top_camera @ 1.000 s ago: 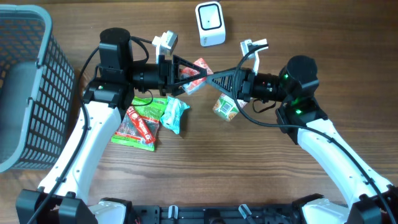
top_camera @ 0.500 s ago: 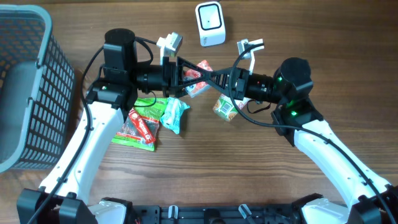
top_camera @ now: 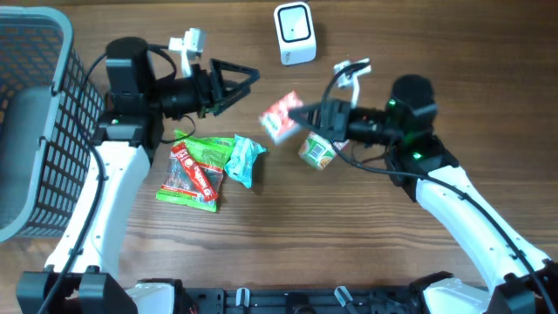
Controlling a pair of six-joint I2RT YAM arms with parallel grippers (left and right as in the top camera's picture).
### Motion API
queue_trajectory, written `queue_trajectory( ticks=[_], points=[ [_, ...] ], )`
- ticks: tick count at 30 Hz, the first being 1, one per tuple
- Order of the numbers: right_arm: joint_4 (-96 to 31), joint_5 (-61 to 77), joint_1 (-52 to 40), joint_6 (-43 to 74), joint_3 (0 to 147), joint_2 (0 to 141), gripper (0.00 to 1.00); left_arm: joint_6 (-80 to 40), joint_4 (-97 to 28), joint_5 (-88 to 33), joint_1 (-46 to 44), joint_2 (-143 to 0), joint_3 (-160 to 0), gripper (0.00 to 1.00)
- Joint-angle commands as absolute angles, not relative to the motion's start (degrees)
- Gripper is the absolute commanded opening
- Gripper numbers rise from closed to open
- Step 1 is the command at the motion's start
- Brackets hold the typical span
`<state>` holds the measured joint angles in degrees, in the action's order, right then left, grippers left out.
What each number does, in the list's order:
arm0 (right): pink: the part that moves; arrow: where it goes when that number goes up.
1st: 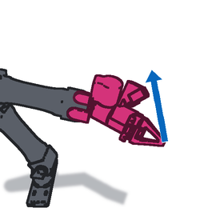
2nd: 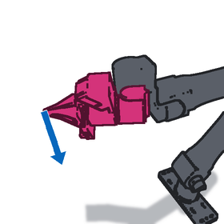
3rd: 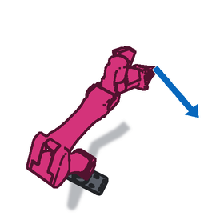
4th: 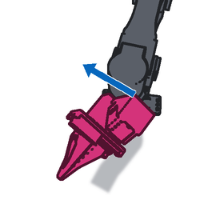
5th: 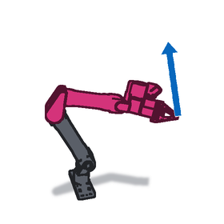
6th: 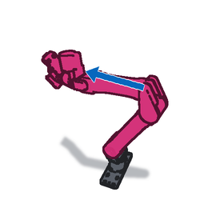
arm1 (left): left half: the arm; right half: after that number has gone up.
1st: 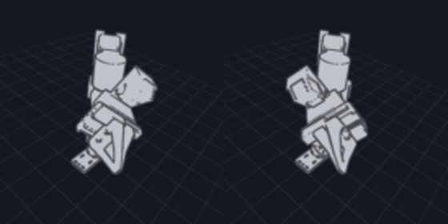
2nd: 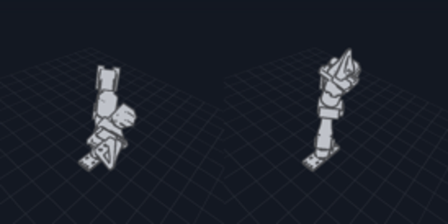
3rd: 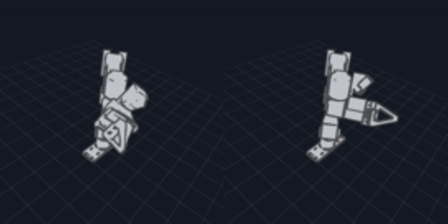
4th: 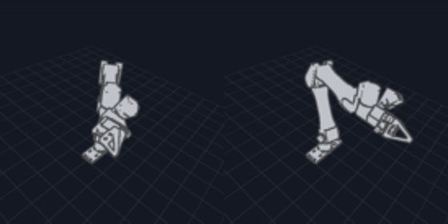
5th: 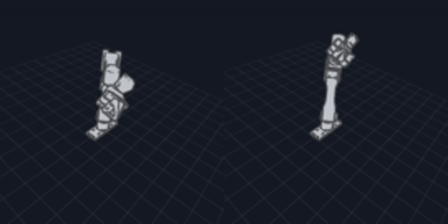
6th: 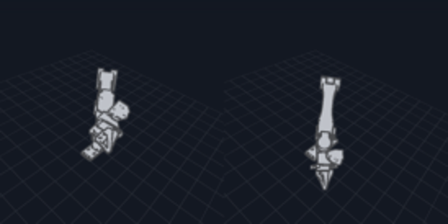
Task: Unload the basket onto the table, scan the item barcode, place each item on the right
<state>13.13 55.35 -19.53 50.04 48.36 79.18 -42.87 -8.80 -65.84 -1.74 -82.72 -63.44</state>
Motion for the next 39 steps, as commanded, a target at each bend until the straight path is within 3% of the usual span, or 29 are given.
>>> queue_trajectory(
  ticks=[1, 5, 8, 9, 10, 12, 15, 18, 20, 21, 23, 26, 28, 31, 35, 39],
  points=[
    [-0.4, 41.8, -26.3, 34.1, 48.3, 79.4, 0.04, -31.3, -18.9, -55.3, 1.0, -82.2, -64.0, 0.82],
    [-7.4, 16.7, -41.3, 31.5, 48.3, 83.0, 0.04, -26.7, -37.4, -23.6, 0.4, -82.3, -64.0, 0.83],
    [-7.1, 9.2, -47.7, 31.7, 48.3, 88.7, 0.12, -26.7, -43.4, -15.7, 0.1, -82.4, -63.9, 0.84],
    [-6.7, 9.1, -48.4, 31.7, 48.3, 90.4, 0.28, -26.7, -44.1, -14.9, 0.1, -82.4, -63.8, 0.84],
    [-6.7, 9.3, -48.7, 31.7, 48.3, 91.9, 0.63, -26.0, -44.7, -14.5, 0.0, -82.7, -63.7, 0.84],
    [-7.6, 11.2, -47.3, 29.7, 49.3, 90.8, 0.79, -25.3, -44.7, -14.5, -0.8, -82.9, -63.7, 0.89],
    [-20.3, 15.7, -41.7, 26.0, 56.2, 85.5, 0.91, -22.7, -44.4, -12.4, -3.6, -82.9, -63.7, 0.90],
    [-33.5, 15.5, -36.5, 21.2, 61.6, 81.5, 0.91, -22.7, -44.4, -11.9, -6.9, -82.9, -63.7, 0.87],
    [-38.4, 15.5, -31.5, 21.0, 62.0, 79.8, 0.92, -22.9, -44.2, -11.9, -9.2, -83.0, -63.7, 0.74],
    [-41.3, 16.0, -27.0, 20.9, 62.0, 79.7, 1.00, -22.9, -43.7, -11.9, -11.3, -83.2, -63.7, 0.46],
    [-43.0, 23.0, -18.6, 15.3, 62.0, 79.7, 1.00, -22.9, -41.5, -11.9, -16.6, -84.2, -63.7, 0.05],
    [-44.3, 30.2, -7.1, 12.9, 61.7, 80.7, 1.00, -23.2, -35.5, -11.9, -24.8, -87.6, -63.7, 0.04],
    [-44.4, 31.0, -3.3, 13.7, 60.1, 81.3, 1.00, -23.1, -30.4, -11.4, -29.2, -90.7, -63.7, 0.09],
    [-42.9, 30.9, -2.8, 13.8, 56.7, 81.4, 1.00, -25.3, -21.1, -2.8, -31.7, -96.7, -63.7, 0.05],
    [-36.2, 32.6, -2.8, 18.6, 50.2, 81.4, 1.00, -25.3, -14.1, -4.0, -31.8, -103.1, -63.7, 0.04],
    [-17.3, 42.1, -2.8, 24.6, 39.1, 82.0, 0.93, -24.6, -7.6, -4.0, -31.7, -105.0, -63.7, 0.04]
  ],
)
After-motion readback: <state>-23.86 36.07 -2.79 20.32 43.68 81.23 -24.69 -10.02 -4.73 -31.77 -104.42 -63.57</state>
